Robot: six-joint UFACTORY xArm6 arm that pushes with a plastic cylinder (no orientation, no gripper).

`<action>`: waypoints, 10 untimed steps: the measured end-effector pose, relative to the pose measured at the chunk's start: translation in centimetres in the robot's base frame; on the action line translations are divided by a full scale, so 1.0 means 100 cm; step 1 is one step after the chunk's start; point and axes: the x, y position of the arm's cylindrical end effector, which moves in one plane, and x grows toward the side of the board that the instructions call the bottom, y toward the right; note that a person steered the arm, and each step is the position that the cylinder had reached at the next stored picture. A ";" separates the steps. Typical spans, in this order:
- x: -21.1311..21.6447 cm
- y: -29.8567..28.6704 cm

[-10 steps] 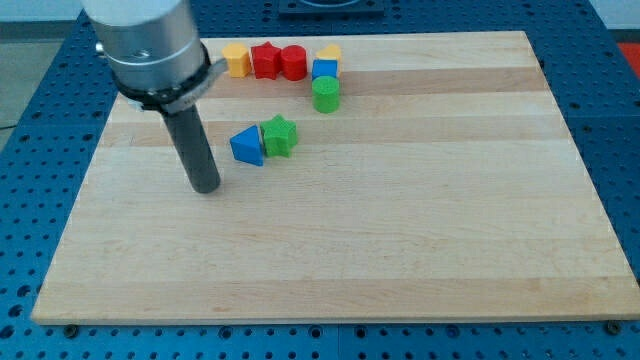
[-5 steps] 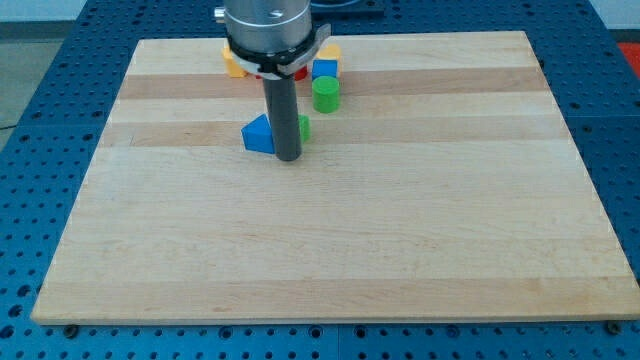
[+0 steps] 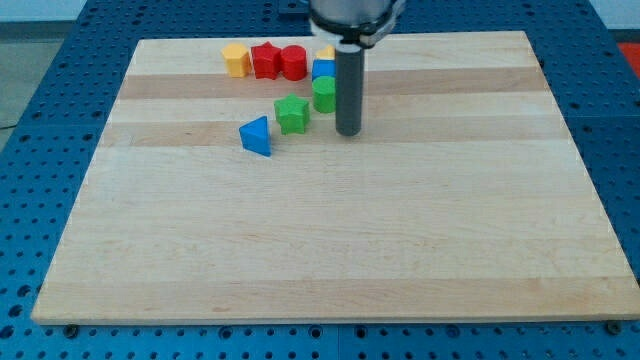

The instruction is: Push blue triangle into green star

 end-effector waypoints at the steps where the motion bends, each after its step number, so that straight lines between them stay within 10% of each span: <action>1: -0.027 -0.008; 3: -0.033 -0.007; 6: 0.104 -0.108; 8: 0.034 -0.200; 10: 0.024 -0.136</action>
